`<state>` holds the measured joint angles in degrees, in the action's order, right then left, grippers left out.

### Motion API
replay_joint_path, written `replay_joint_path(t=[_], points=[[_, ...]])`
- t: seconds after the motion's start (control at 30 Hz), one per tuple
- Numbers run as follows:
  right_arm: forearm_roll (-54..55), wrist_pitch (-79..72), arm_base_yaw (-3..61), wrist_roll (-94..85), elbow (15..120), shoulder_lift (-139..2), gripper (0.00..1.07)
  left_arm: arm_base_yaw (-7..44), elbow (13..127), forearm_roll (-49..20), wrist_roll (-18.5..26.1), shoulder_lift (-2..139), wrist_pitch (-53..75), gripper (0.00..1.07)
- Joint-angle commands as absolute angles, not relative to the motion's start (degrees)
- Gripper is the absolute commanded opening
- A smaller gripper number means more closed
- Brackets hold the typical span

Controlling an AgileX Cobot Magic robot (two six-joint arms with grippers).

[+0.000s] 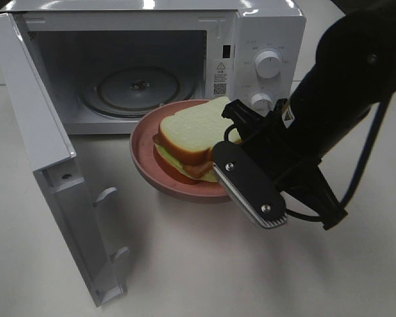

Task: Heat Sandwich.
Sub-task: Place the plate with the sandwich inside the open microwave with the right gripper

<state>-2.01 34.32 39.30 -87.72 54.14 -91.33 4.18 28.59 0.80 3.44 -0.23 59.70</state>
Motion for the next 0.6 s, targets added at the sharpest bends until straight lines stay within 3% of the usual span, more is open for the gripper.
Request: replay_joint_path(t=[0.03, 0.6], points=[[-1.5, 33.2, 39.5, -88.5, 57.0, -93.1, 0.01, 4.5, 28.4, 0.9, 3.6, -1.8, 59.1, 1.01], [-1.1, 33.3, 40.9, -88.5, 66.4, -101.2, 0.01, 4.5, 28.4, 0.9, 3.6, -1.8, 59.1, 1.01]])
